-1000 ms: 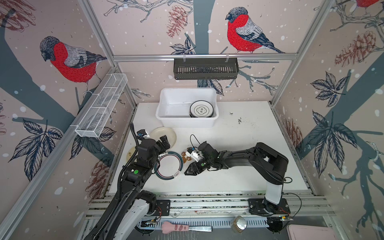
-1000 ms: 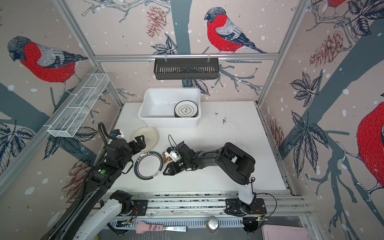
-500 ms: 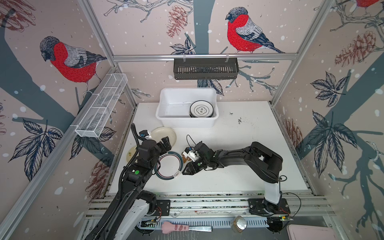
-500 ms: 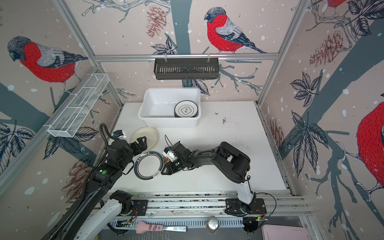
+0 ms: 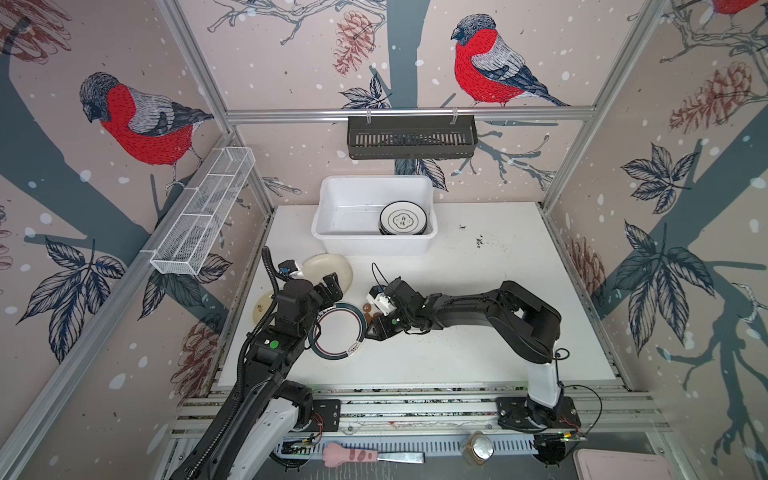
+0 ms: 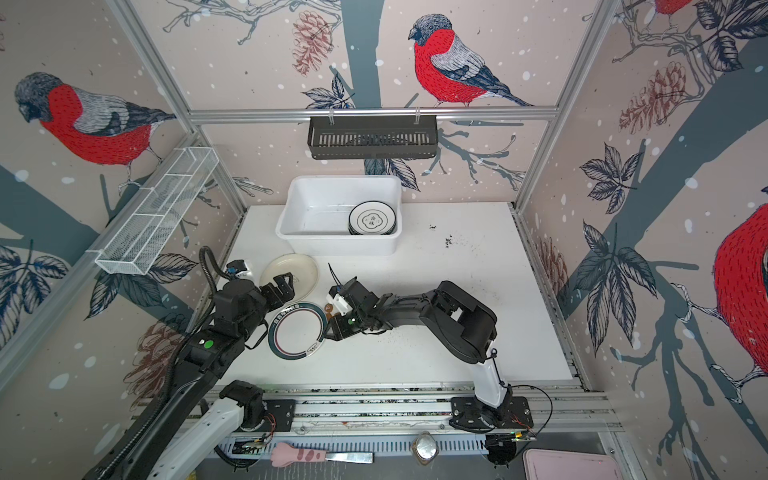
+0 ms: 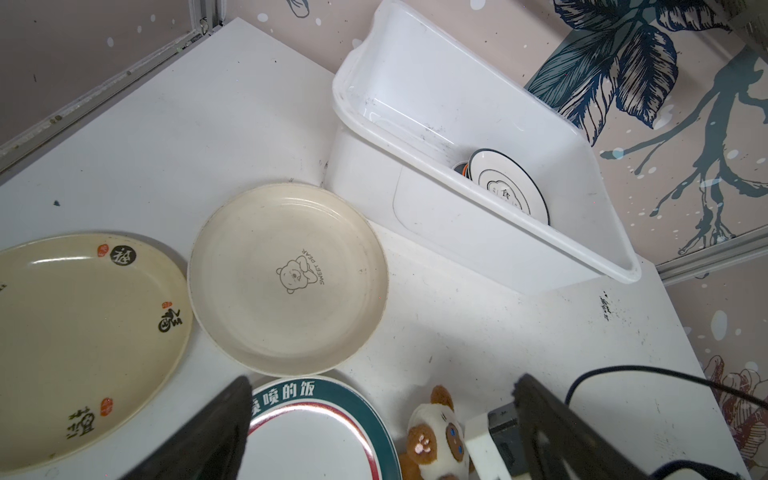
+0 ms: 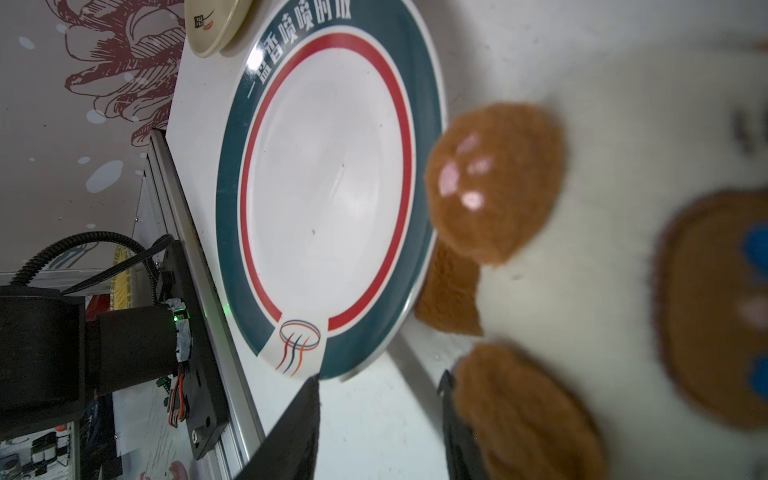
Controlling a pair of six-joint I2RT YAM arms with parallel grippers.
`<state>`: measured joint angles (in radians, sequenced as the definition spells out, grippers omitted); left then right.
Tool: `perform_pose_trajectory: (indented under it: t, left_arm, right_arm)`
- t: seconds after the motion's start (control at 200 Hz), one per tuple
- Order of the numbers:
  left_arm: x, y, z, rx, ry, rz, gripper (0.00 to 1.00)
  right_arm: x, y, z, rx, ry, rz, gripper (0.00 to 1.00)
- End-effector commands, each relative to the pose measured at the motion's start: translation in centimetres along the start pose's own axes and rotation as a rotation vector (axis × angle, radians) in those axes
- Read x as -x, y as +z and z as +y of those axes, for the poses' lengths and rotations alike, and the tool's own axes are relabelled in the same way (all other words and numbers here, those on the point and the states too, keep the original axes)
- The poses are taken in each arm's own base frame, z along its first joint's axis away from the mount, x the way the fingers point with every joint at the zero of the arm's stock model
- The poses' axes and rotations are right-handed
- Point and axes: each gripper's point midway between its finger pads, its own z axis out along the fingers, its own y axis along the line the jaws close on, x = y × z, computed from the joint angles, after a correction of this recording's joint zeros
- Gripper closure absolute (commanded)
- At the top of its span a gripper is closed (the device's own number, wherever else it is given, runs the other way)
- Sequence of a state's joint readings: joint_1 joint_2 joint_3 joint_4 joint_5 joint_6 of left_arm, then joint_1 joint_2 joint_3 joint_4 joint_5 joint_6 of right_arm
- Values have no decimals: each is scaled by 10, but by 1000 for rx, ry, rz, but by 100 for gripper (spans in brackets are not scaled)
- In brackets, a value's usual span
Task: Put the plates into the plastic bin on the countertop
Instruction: 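Reach the right gripper across toward the green-and-red-rimmed plate beside the plush toy, then lower the right gripper onto the rim of the green-and-red-rimmed plate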
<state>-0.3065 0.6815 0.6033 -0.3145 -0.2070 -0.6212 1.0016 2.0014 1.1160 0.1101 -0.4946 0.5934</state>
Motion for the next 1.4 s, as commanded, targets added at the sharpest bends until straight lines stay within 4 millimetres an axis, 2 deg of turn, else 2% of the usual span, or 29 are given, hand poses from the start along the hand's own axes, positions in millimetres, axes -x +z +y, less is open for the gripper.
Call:
perform_pose_trajectory:
  t: [0.0,0.215,0.515,0.685,0.911,1.046,1.221,1.396]
  left_arm:
    - [8,1,-4,-13,-5,-33,3]
    - [7,2,-4,-12,0,-28,3]
    - [6,2,-2,-10,-7,-31,3]
    - [4,4,-3,-16,-8,-22,3]
    - [2,4,-4,-25,-10,-18,3]
    - [3,4,-5,-29,-10,-19,3]
    - [2,5,-6,-34,-12,-15,3]
    - [4,3,-6,-37,-11,-22,3]
  right_arm:
    - [-18,3,-32,-149,35,54,51]
    - [-18,5,-30,-132,27,60,54]
    - [-14,6,-24,-122,9,72,73]
    - [-12,8,-24,-122,13,78,75]
    - [-3,-1,-24,-106,39,48,73]
    - [3,-7,-15,-69,42,31,65]
    - [7,-6,-1,-27,21,36,64]
    - [8,-5,8,0,10,41,59]
